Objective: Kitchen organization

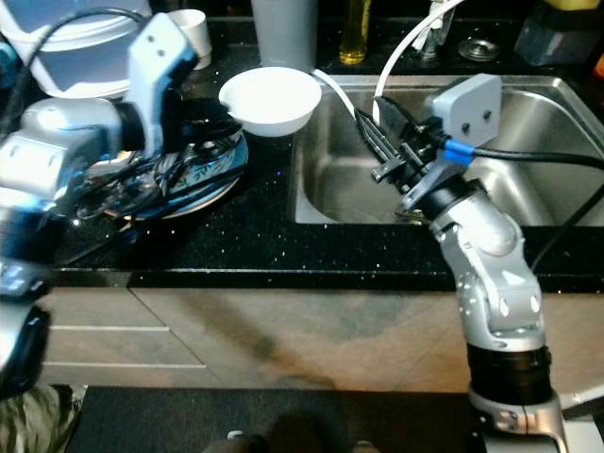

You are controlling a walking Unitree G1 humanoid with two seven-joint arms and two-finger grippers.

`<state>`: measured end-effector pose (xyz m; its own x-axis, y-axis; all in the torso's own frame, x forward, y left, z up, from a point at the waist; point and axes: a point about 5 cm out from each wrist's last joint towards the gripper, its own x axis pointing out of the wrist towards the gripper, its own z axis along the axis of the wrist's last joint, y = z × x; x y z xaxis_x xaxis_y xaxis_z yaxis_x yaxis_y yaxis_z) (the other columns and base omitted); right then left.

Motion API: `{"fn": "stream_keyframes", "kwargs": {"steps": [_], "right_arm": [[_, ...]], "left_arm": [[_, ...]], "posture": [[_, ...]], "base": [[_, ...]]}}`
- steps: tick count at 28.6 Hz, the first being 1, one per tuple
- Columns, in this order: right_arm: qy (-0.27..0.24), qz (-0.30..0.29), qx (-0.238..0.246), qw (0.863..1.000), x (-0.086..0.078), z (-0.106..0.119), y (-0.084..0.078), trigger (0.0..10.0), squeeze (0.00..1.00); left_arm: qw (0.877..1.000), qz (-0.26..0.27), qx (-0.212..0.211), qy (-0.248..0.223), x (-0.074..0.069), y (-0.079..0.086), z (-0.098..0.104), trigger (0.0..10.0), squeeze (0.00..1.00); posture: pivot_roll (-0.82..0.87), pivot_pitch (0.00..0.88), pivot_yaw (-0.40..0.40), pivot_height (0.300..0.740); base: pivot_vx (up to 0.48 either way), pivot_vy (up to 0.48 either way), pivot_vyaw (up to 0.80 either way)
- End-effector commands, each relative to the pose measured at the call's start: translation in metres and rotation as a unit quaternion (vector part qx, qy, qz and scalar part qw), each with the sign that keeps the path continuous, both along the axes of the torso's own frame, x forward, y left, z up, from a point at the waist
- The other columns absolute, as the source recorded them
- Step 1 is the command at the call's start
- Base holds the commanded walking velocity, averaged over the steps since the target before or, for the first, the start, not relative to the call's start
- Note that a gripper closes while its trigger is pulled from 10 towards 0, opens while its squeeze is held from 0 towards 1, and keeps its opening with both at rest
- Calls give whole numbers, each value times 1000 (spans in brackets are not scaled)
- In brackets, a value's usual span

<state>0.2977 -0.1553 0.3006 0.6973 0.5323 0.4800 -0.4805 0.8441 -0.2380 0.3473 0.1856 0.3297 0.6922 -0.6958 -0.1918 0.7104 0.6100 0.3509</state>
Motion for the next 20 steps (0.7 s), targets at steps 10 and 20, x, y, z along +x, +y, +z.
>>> {"fn": "stream_keyframes", "kwargs": {"steps": [10,20], "right_arm": [[1,65,22,998,-3,5,13,10000,0],[6,74,21,997,-6,3,13,10000,0]], "left_arm": [[993,54,-6,103,-20,54,8,10000,0],[985,99,-12,138,-9,63,-12,10000,0]], "posture": [[153,147,21,740],[144,153,18,740]], "base": [[0,0,0],[0,0,0]]}}
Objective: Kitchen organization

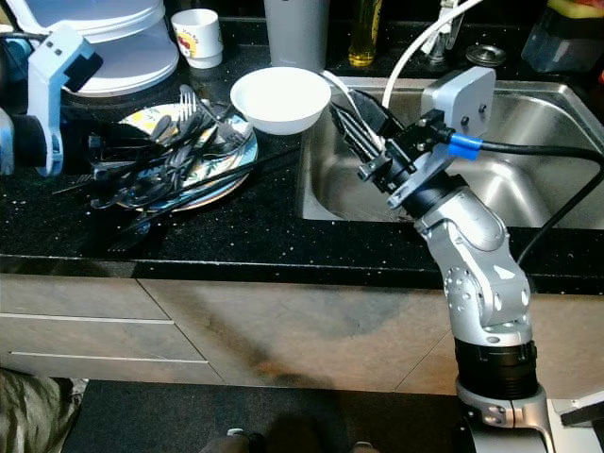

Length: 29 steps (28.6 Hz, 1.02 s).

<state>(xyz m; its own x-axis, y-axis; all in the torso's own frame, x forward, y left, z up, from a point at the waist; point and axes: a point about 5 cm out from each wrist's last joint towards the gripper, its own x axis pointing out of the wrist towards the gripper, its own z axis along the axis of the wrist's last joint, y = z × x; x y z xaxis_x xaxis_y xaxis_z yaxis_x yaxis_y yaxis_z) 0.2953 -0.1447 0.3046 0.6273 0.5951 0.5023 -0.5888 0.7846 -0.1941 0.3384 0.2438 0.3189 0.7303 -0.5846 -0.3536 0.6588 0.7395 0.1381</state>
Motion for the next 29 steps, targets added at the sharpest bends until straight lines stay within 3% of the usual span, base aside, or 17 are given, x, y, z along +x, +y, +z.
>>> {"fn": "stream_keyframes", "kwargs": {"steps": [1,5,15,23,29], "right_arm": [[2,9,-4,1000,-3,-1,2,10000,0],[0,12,-2,1000,-3,0,4,10000,0],[6,12,-1,1000,-3,-1,2,10000,0],[8,11,1,1000,-4,-1,3,10000,0],[9,11,2,1000,-4,-2,2,10000,0]], "left_arm": [[1000,11,10,7,2,3,-1,10000,0],[1000,11,9,-2,12,-3,2,10000,0],[1000,1,14,17,16,2,0,10000,0],[998,0,67,13,26,6,-1,10000,0],[998,-4,68,16,28,5,-3,10000,0]], "posture": [[144,153,18,740],[137,155,22,740],[144,165,13,740],[140,172,19,740],[138,174,21,740]], "base": [[0,0,0],[0,0,0],[0,0,0],[0,0,0],[0,0,0]]}}
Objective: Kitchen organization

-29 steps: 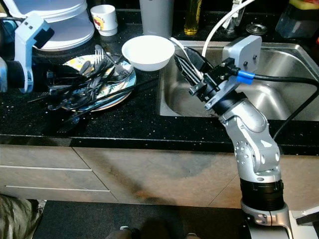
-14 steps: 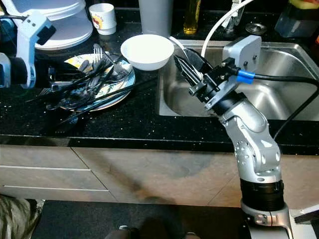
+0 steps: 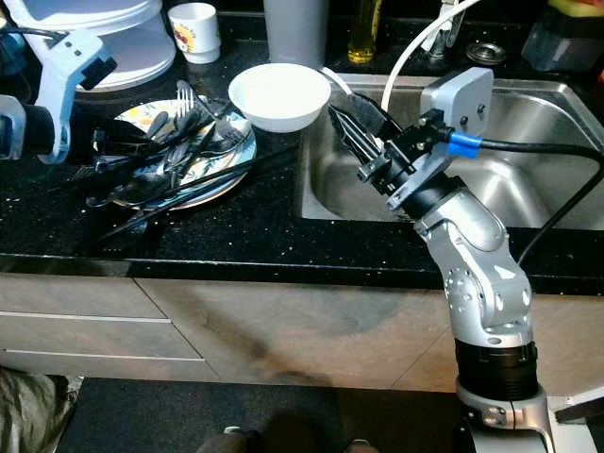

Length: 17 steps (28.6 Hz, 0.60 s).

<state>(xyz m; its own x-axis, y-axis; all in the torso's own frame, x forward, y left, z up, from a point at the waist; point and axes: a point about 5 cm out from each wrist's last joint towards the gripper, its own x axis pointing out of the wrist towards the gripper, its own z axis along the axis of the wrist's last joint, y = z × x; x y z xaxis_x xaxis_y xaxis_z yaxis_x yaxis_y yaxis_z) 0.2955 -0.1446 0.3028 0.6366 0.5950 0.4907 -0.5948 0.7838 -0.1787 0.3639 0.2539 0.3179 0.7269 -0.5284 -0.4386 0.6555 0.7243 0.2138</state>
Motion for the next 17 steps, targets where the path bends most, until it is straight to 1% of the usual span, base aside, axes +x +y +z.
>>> {"fn": "stream_keyframes", "kwargs": {"steps": [1,10,11,13,14,17], "right_arm": [[-1,10,0,1000,-4,0,2,10000,0],[-1,10,-1,1000,-4,1,3,10000,0],[-1,9,-1,1000,-4,0,3,10000,0],[-1,9,-1,1000,-4,0,2,10000,0],[-1,9,-1,1000,-4,0,2,10000,0],[-1,8,0,1000,-3,0,2,10000,0]], "left_arm": [[1000,-11,7,8,3,-6,-3,10000,0],[999,-27,7,25,6,-10,-12,9882,0],[999,-26,8,27,6,-10,-14,6863,0],[999,-26,9,27,6,-10,-14,6863,0],[999,-25,9,27,6,-10,-15,78,0],[999,-23,7,26,7,-10,-13,0,0]], "posture": [[138,174,21,740],[138,176,16,740],[138,176,16,740],[138,176,16,740],[135,175,15,740],[138,170,15,740]], "base": [[0,0,0],[0,0,0],[0,0,0],[0,0,0],[0,0,0],[0,0,0]]}}
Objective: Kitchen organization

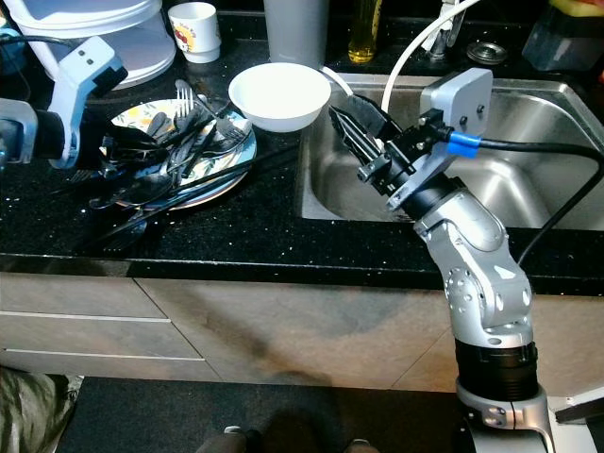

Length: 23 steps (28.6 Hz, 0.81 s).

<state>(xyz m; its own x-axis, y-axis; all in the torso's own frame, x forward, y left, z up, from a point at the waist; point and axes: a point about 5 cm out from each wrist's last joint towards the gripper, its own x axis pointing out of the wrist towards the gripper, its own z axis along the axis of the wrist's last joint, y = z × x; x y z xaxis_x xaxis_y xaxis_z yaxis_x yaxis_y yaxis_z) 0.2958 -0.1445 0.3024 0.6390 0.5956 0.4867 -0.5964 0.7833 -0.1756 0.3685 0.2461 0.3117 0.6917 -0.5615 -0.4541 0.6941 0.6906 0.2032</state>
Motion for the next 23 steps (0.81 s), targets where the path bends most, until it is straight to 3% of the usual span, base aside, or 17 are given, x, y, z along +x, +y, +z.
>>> {"fn": "stream_keyframes", "kwargs": {"steps": [1,6,7,8,9,10,11,12,15,17,23], "right_arm": [[-4,8,0,1000,-4,1,2,10000,0],[-6,7,2,1000,-3,2,2,10000,0],[-8,7,2,1000,-2,3,2,10000,0],[-8,7,2,1000,-2,3,2,10000,0],[-9,7,2,1000,-2,3,2,10000,0],[-10,6,1,1000,-2,4,2,10000,0],[-11,6,1,1000,-2,4,2,10000,0],[-11,5,2,1000,-2,4,1,10000,0],[-12,6,3,1000,-2,4,1,10000,0],[-13,6,2,1000,-1,4,1,10000,0],[-15,-1,-2,1000,1,5,0,10000,0]], "left_arm": [[1000,1,6,16,2,-2,-7,0,0],[1000,5,4,12,2,-1,-5,0,0],[1000,17,-6,-13,2,1,7,0,0],[1000,17,-6,-13,2,1,7,0,0],[999,20,-18,-26,2,1,16,1922,0],[998,29,-32,-55,2,2,32,10000,0],[995,32,-50,-76,0,2,47,10000,0],[991,26,-63,-118,-5,1,75,10000,0],[988,-1,-57,-145,-13,-4,97,10000,0],[988,-31,-44,-146,-15,-13,101,10000,0],[991,-71,-16,-116,2,-39,78,10000,0]], "posture": [[138,170,15,740],[140,162,13,740],[139,155,12,740],[139,155,12,740],[139,155,12,740],[139,155,12,740],[137,145,13,740],[137,145,13,740],[142,142,9,740],[149,140,10,740],[144,141,17,740]], "base": [[0,0,0],[0,0,0],[0,0,0],[0,0,0],[0,0,0],[0,0,0],[0,0,0],[0,0,0],[0,0,0],[0,0,0],[0,0,0]]}}
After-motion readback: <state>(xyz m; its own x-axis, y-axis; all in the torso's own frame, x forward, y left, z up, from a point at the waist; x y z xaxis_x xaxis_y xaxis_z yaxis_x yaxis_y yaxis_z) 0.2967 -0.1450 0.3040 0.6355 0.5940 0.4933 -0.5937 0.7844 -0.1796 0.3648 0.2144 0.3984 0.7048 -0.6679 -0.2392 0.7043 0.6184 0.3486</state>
